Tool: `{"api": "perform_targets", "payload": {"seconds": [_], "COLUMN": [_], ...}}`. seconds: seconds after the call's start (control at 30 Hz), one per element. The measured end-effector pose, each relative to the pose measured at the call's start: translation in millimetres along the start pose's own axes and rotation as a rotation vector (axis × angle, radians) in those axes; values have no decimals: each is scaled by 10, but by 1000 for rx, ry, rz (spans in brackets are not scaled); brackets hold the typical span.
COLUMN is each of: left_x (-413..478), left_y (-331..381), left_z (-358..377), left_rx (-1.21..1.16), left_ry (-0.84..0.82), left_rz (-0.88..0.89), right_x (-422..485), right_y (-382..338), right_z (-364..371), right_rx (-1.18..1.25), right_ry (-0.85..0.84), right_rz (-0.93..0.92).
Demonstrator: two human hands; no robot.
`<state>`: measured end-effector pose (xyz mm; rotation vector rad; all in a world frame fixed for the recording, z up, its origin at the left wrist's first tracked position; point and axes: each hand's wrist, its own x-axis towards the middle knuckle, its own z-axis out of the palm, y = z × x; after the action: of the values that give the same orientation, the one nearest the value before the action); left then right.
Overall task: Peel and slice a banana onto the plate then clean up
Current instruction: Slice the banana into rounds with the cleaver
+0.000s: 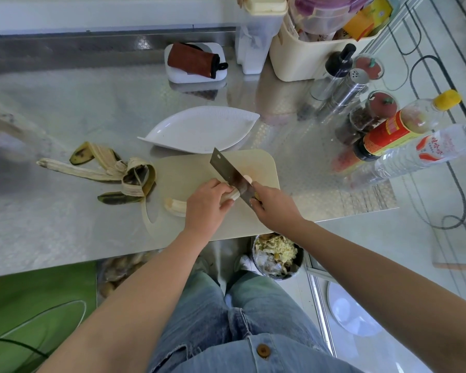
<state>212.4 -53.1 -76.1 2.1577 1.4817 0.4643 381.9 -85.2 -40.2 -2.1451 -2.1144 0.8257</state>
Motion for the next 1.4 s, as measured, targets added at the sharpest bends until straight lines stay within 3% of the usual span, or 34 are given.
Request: {"api": "perform_targets", "payload": {"seconds": [0.37,0.8,1.13,1.4], "left_x": [-21,-13,-25,-80], "left_y": [-4,-9,-13,-91], "left_z": [-5,6,9,-8], "left_rx": [-2,6,-25,-11], "left_ry": [8,19,18,39], "left_rz": [0,4,2,23], "right_x": [-1,-27,-9,-9], "right_y": [21,-9,-15,-14], "right_z": [-193,-150,61,-140], "right_rx": [66,-18,-33,26], "right_ry": [67,39,-21,71], "right_rz": [-18,-64,0,-68]}}
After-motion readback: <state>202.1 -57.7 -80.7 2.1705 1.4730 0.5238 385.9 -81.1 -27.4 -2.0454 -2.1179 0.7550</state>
